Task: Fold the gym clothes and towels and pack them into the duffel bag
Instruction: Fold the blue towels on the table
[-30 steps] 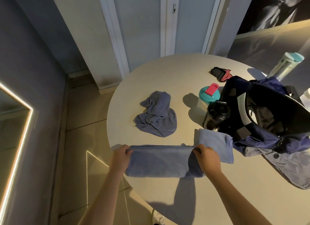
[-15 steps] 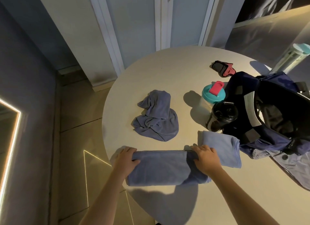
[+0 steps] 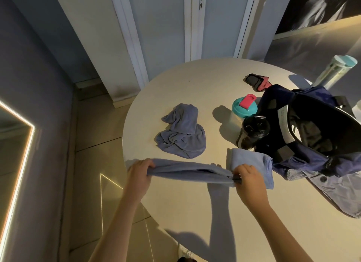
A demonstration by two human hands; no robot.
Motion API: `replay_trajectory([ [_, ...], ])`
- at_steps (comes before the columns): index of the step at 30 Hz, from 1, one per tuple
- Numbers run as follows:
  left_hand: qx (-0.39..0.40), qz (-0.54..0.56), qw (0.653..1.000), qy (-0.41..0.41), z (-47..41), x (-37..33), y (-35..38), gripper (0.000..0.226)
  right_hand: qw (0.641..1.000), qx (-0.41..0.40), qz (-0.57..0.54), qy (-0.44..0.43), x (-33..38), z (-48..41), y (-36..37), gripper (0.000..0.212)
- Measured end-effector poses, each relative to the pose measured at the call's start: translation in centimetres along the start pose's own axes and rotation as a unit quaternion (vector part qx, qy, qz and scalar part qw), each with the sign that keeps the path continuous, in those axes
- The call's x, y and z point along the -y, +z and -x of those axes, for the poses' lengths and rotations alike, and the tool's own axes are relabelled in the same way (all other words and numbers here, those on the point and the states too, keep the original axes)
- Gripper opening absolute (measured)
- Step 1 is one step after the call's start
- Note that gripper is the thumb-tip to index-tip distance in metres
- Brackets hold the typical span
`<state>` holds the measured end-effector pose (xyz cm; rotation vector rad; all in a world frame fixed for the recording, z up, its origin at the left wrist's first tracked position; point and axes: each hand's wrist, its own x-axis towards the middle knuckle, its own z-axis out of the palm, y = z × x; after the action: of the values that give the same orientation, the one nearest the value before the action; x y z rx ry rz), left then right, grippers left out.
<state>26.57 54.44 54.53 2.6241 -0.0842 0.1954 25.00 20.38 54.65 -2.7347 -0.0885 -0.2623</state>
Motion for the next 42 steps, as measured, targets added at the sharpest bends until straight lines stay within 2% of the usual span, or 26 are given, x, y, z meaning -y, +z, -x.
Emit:
replay_trajectory([
  [3, 0.011, -0.069, 0.997, 0.018, 3.5, -0.1, 1.3, 0.03, 1.0, 0.018, 0.018, -0.017, -0.1, 3.4, -0.3, 0.031],
  [7, 0.087, -0.107, 0.99, 0.02, 9.4, 0.3, 3.9, 0.046, 0.985, 0.159, 0.072, -0.001, -1.6, 8.4, 2.6, 0.041],
  [9, 0.106, -0.097, 0.99, -0.012, 11.5, 0.6, 4.7, 0.043, 0.979, 0.198, 0.055, 0.017, -2.1, 10.4, 3.4, 0.036],
  [12, 0.111, -0.081, 0.989, -0.059, 12.6, 0.3, 5.0, 0.025, 0.982, 0.186, 0.023, 0.02, -2.2, 12.0, 3.4, 0.01],
  [14, 0.104, -0.065, 0.988, -0.096, 12.2, -0.4, 4.9, 0.009, 0.985, 0.166, -0.011, 0.035, -1.8, 12.3, 3.1, 0.018],
  [15, 0.092, -0.04, 0.987, -0.125, 11.9, -0.7, 4.7, 0.008, 0.984, 0.16, -0.021, 0.08, -1.6, 12.2, 3.1, 0.023],
  [17, 0.062, 0.025, 0.981, -0.183, 11.1, -0.9, 4.9, 0.002, 0.966, 0.184, -0.057, 0.175, -0.9, 11.8, 2.8, 0.018],
  [19, 0.065, 0.056, 0.971, -0.223, 10.3, -0.7, 5.5, 0.011, 0.95, 0.171, -0.108, 0.236, -0.3, 11.4, 2.9, 0.014],
  [23, 0.083, 0.076, 0.963, -0.243, 9.6, -0.4, 5.2, 0.014, 0.93, 0.161, -0.17, 0.284, 0.5, 10.4, 3.0, 0.018],
  [27, 0.102, 0.088, 0.965, -0.227, 9.2, 0.5, 3.7, 0.017, 0.898, 0.124, -0.223, 0.359, -0.3, 10.0, 2.5, 0.02],
  [30, 0.132, 0.064, 0.962, -0.229, 9.5, 1.2, 3.5, 0.02, 0.901, 0.157, -0.186, 0.359, -1.0, 10.4, 3.0, 0.021],
  [32, 0.124, 0.028, 0.964, -0.232, 9.9, 0.9, 4.0, 0.017, 0.905, 0.173, -0.155, 0.356, -0.7, 10.5, 3.4, 0.021],
  [35, 0.06, -0.077, 0.976, -0.193, 10.1, -0.6, 5.1, 0.029, 0.942, 0.13, -0.062, 0.303, 0.2, 10.7, 3.9, 0.028],
  [37, 0.035, -0.093, 0.986, -0.131, 9.6, -1.9, 5.7, 0.039, 0.967, 0.086, -0.023, 0.238, 1.1, 10.3, 4.0, 0.031],
  [40, 0.033, -0.124, 0.991, -0.03, 7.9, -2.7, 6.8, 0.051, 0.971, 0.081, -0.016, 0.225, 1.7, 8.7, 4.3, 0.031],
  [42, 0.075, -0.13, 0.989, -0.014, 7.1, -2.6, 7.5, 0.056, 0.974, 0.102, -0.006, 0.202, 1.4, 7.7, 4.5, 0.041],
])
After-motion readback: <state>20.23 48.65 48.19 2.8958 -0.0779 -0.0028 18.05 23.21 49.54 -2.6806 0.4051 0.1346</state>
